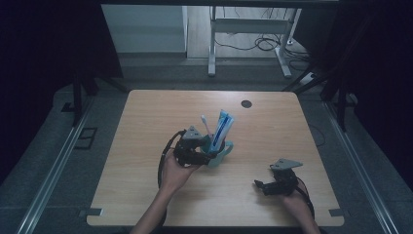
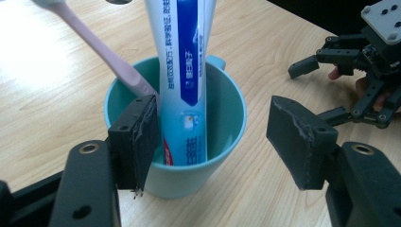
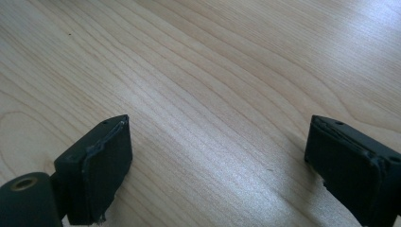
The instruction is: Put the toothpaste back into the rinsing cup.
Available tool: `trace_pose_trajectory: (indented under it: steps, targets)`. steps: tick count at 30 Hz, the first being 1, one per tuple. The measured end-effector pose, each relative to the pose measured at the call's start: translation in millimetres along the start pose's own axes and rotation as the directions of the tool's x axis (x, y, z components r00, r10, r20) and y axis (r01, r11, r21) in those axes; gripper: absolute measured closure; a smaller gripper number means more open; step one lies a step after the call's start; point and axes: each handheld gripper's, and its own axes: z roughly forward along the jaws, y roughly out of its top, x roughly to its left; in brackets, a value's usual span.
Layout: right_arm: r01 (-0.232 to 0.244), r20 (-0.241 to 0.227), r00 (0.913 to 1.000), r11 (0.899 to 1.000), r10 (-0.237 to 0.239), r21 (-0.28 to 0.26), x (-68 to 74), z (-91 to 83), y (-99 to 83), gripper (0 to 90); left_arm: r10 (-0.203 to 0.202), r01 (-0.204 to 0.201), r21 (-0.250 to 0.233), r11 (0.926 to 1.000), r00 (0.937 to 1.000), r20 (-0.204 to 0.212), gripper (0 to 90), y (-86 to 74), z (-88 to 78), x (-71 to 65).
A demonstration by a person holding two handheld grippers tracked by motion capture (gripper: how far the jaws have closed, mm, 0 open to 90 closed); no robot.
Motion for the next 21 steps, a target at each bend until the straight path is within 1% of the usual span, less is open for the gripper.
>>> trace_pose_trajectory:
  steps: [5,13,16,21]
  targets:
    - [0.000,0.000,1.0000,1.000,0.000,0.000,0.0,0.0,0.0,8.4,0.000,0.000,0.001,1.0000,1.0000,0.001,35.0,-3.5,-5.7,-0.5]
    - [0.001,0.000,1.0000,1.000,-0.001,0.000,0.0,0.1,0.0,8.4,0.014,-0.014,0.021,0.9997,0.9999,0.000,34.7,-10.8,-14.4,-0.9]
    - [-0.001,0.000,1.0000,1.000,0.001,0.000,0.0,0.0,0.0,8.4,0.003,-0.003,0.028,0.9996,1.0000,0.008,34.7,-15.6,-16.4,0.0]
    - [-0.003,-0.002,1.0000,1.000,0.003,0.001,0.1,-0.1,0.0,8.4,0.001,-0.001,0.036,0.9993,1.0000,0.005,34.7,-20.7,-19.9,1.2]
